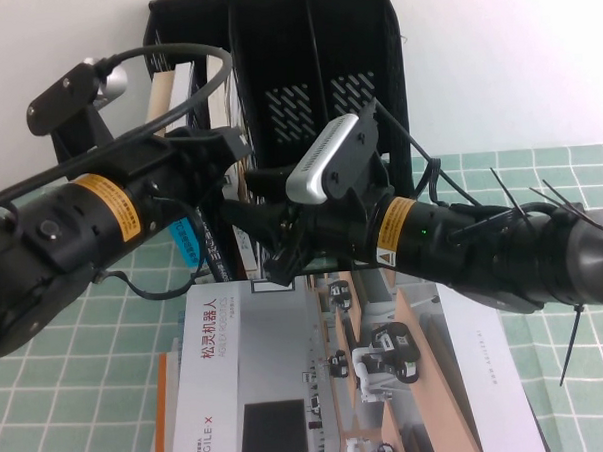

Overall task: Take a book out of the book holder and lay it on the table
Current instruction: Pick up the right side book from the book shelf

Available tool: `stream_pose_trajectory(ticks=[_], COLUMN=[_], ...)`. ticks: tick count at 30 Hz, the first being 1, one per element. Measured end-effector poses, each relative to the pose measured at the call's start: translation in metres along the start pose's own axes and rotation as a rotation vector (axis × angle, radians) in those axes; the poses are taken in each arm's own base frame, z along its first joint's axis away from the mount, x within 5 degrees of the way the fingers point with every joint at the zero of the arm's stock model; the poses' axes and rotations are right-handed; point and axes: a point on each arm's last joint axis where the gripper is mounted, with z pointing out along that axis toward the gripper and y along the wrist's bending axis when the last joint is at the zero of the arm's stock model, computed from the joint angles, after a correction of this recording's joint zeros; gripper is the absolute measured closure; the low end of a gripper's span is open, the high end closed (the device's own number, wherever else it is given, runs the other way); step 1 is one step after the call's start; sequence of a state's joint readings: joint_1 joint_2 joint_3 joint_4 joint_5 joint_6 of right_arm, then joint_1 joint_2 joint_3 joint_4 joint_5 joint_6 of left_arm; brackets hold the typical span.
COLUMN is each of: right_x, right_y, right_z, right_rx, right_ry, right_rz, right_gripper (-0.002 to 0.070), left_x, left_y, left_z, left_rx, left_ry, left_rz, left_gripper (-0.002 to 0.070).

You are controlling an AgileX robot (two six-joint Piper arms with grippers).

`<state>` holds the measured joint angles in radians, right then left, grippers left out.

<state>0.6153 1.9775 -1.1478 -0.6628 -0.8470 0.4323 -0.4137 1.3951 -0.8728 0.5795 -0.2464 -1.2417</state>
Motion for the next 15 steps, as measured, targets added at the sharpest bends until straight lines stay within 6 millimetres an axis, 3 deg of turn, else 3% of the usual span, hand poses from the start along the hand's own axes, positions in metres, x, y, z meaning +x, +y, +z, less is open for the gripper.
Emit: stream_pose_trajectory(ticks=[15], right_x=[0.0073], right_y=[0.0028], right_z=[0.0031], right_rx=[0.054], right_ry=[0.087], right_rz=[-0.045], right_gripper=[0.0333], left_x=[0.0001], left_y=[-0.0013], left_z=[-0.0003], left_rx=[0.008], left_ry=[0.008], left_rz=[-0.024], left_gripper=[0.0678])
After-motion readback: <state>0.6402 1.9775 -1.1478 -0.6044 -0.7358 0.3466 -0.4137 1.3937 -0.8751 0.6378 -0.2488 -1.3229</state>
